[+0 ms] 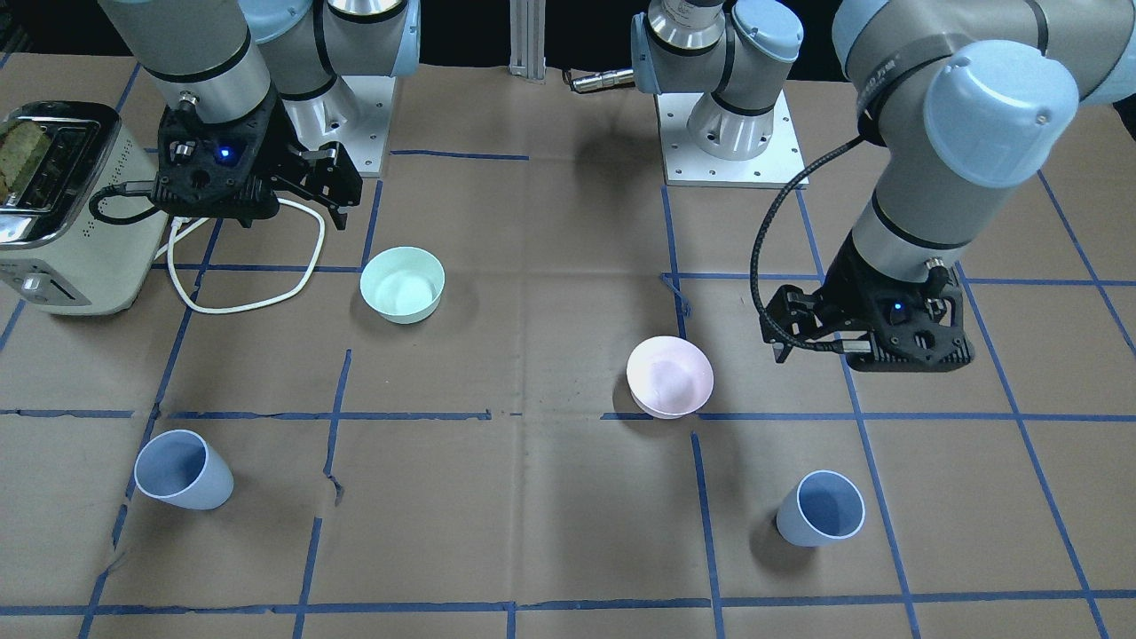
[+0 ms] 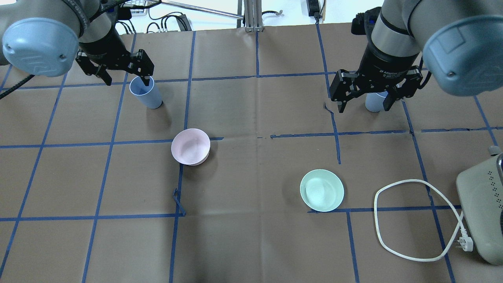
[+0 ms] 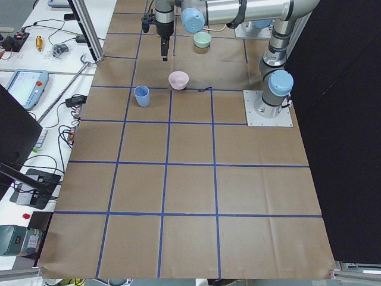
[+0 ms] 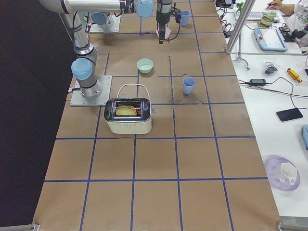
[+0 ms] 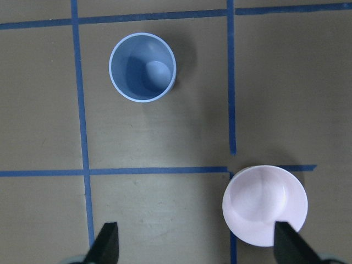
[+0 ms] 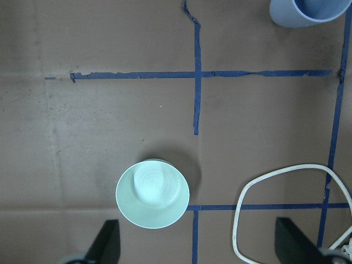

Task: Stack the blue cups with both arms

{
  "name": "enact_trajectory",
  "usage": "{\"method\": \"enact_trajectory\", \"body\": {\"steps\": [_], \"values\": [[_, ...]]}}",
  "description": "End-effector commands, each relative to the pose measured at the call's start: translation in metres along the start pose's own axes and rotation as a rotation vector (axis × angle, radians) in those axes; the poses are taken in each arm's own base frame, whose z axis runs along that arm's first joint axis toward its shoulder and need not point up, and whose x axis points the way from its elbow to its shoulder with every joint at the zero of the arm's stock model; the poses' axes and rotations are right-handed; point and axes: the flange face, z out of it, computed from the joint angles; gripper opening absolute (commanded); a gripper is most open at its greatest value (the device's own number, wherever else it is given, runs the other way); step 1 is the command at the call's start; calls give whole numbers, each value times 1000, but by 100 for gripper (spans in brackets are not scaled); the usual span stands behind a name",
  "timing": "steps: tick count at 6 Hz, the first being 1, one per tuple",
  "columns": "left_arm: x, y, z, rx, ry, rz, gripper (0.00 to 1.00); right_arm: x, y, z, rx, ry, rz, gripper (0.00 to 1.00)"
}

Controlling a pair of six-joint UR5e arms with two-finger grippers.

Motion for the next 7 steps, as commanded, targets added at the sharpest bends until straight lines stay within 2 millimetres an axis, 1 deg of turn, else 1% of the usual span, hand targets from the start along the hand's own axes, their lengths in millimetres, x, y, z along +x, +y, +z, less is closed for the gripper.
{"method": "enact_trajectory", "body": {"steps": [1,2,3,4,5,6,7], "values": [[-13,-33,47,38,1,41,99,1,-1,0,8,6,1,100],[-13,-48,76,60,-1,63,99,2,-4,-14,39,13,3,100],[-10,-58,97,64,-1,70,99,8,-14,-30,69,-3,10,100],[-7,-64,111,67,-2,63,99,38,-45,-29,62,-9,62,100],[-5,-66,123,60,-1,65,99,76,-69,-35,74,-10,93,100],[5,-69,140,36,3,80,99,114,-103,-19,47,-11,26,100],[11,-70,149,23,7,87,98,152,-135,-11,40,-12,15,100]]}}
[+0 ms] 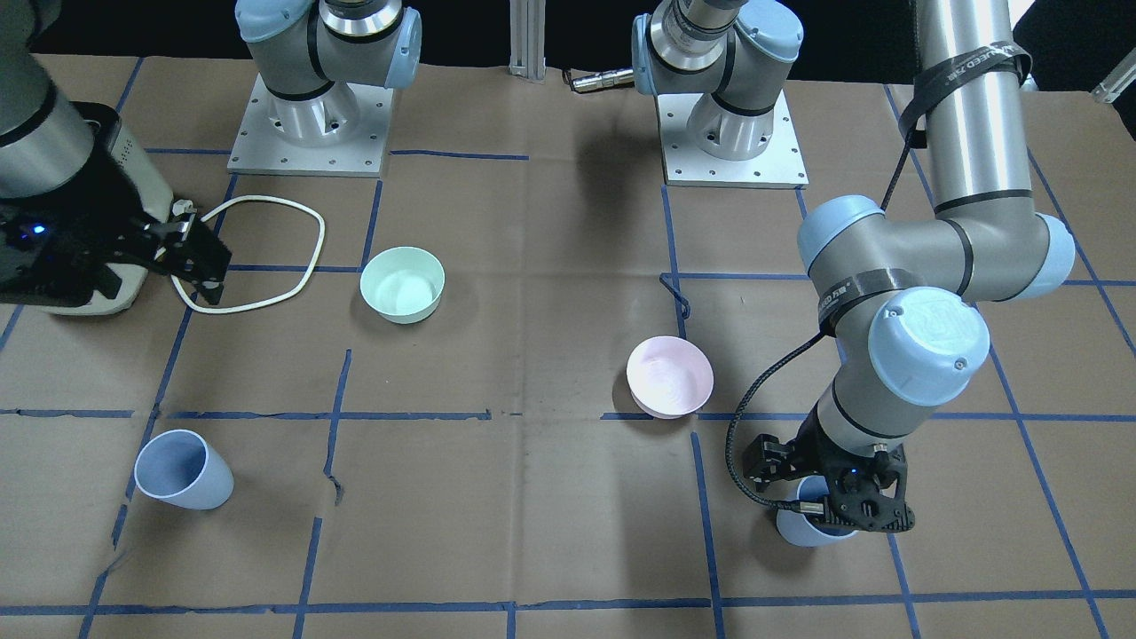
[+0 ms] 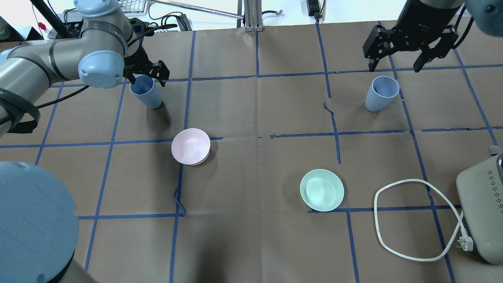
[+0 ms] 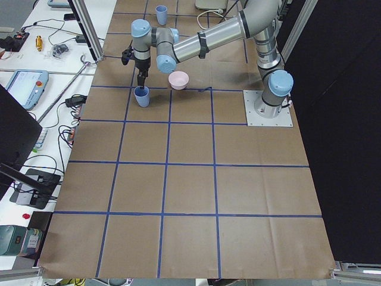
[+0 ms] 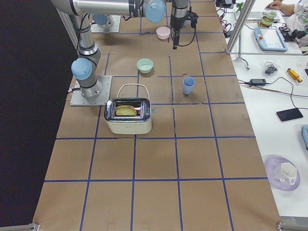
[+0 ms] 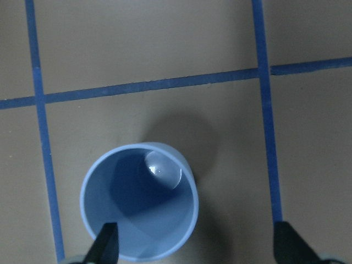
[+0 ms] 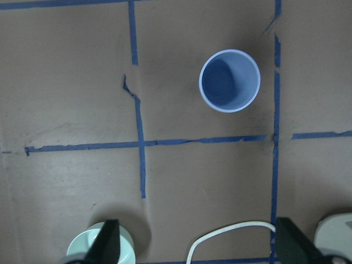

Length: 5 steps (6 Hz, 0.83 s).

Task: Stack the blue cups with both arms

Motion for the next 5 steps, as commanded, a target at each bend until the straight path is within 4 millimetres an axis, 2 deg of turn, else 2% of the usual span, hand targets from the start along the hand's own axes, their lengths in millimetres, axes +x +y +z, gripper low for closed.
{"method": "enact_trajectory", "body": {"steps": [1,2,3,4,5], "values": [[6,-7,26,6,0,10,96,59,-56,33,-37,-12,-88,100],[8,-9,31,9,-2,13,78,65,-69,52,-41,-16,-136,100],[9,-9,32,8,-1,22,34,69,-84,76,-29,-9,-143,100],[7,-8,33,2,-6,26,12,72,-98,101,-26,-8,-144,100],[7,-8,29,5,-12,27,1,76,-110,127,-22,-9,-155,100]]}}
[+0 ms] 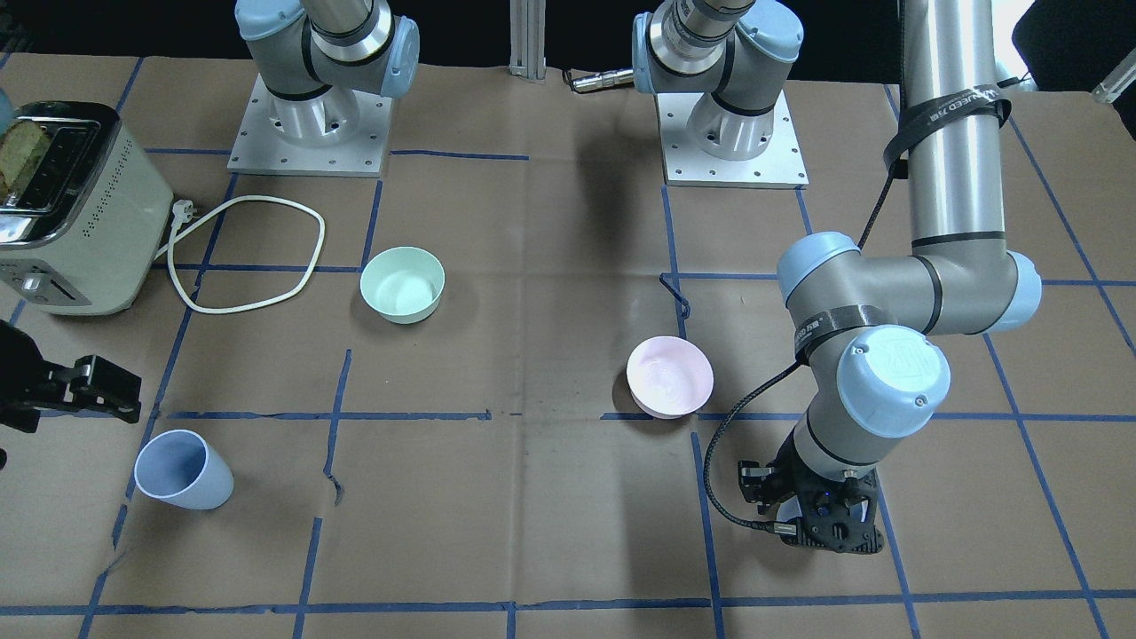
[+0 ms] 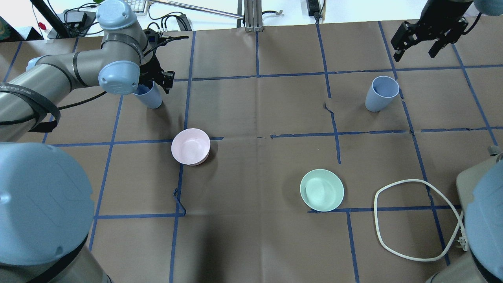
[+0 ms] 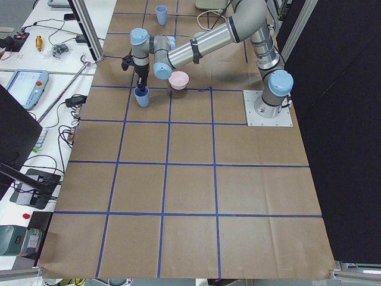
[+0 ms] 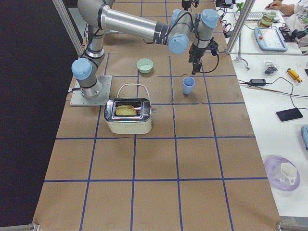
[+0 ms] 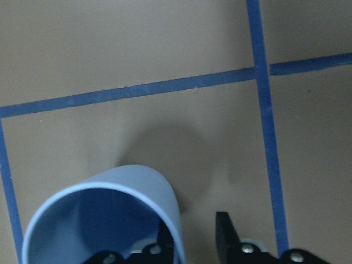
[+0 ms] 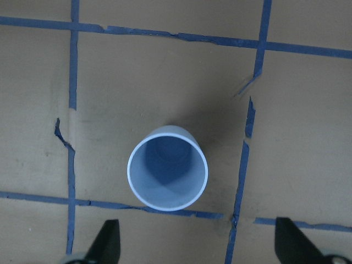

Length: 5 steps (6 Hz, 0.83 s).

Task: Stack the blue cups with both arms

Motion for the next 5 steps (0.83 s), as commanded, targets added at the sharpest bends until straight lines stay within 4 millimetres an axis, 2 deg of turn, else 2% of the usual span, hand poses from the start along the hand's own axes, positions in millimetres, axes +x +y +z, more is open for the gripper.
{"method": "enact_trajectory", "body": {"steps": [1,2,3,4,5], "values": [[0,1,-15,17,-8,3,0,9,-20,46,15,11,-7,100],[3,2,-25,25,-10,7,0,9,-17,68,-22,7,0,100],[6,3,-32,31,-10,10,0,19,-6,90,-55,-7,23,100],[33,4,-47,45,-8,36,0,30,3,102,-68,-17,44,100],[84,7,-54,55,-4,62,0,30,6,108,-67,-15,47,100]]}}
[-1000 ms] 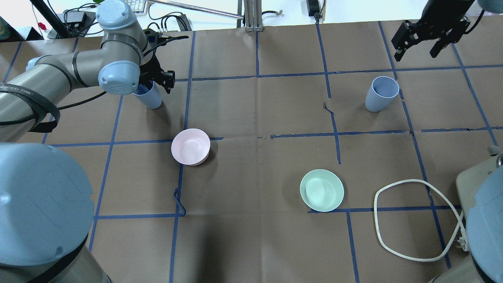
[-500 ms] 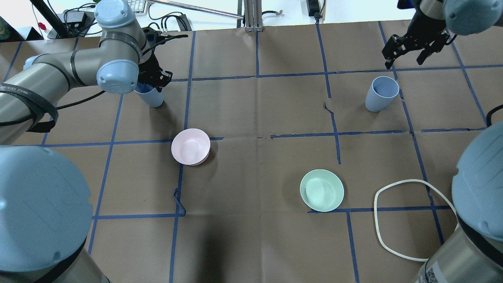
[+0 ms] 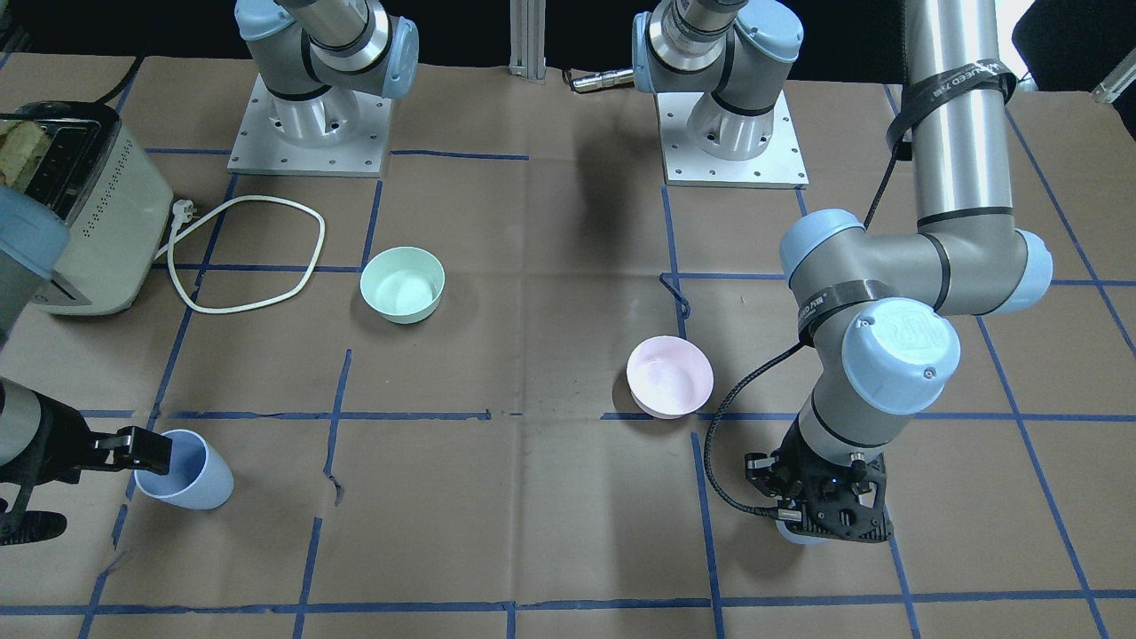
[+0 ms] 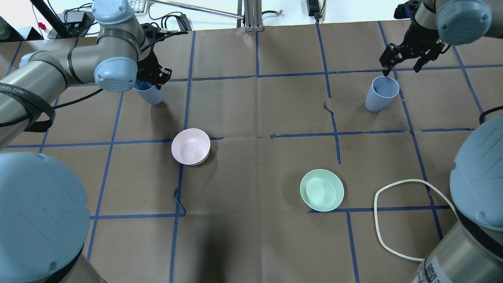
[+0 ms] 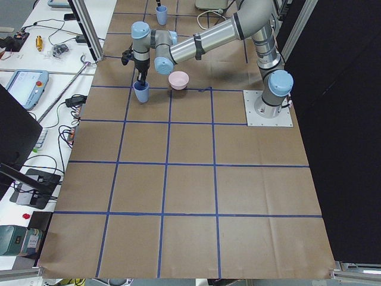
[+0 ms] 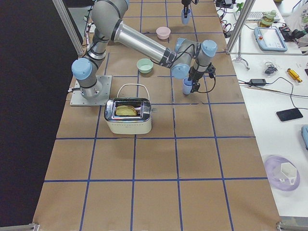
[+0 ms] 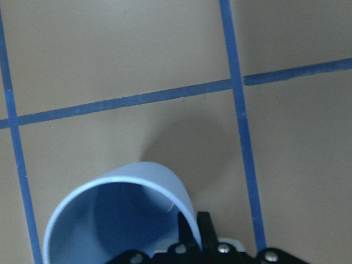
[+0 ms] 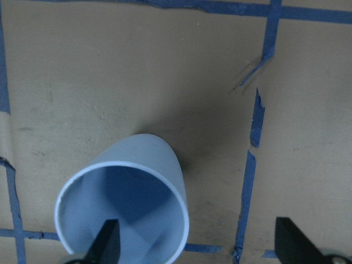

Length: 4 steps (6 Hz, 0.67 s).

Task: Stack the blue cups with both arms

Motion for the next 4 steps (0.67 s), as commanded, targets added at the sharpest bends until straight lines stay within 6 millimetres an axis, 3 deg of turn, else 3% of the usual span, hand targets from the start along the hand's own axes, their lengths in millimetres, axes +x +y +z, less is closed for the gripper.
{"method": "enact_trajectory", "body": {"steps": [1,2,3,4], "values": [[87,2,-10,20,17,-56,0,2,4,11,-1,-9,10,100],[136,-6,-30,61,37,-117,0,1,3,11,12,-12,10,100],[190,-15,-28,77,52,-92,0,2,0,8,41,-4,10,72],[227,-32,-26,102,70,-65,0,2,0,7,40,-3,8,36]]}}
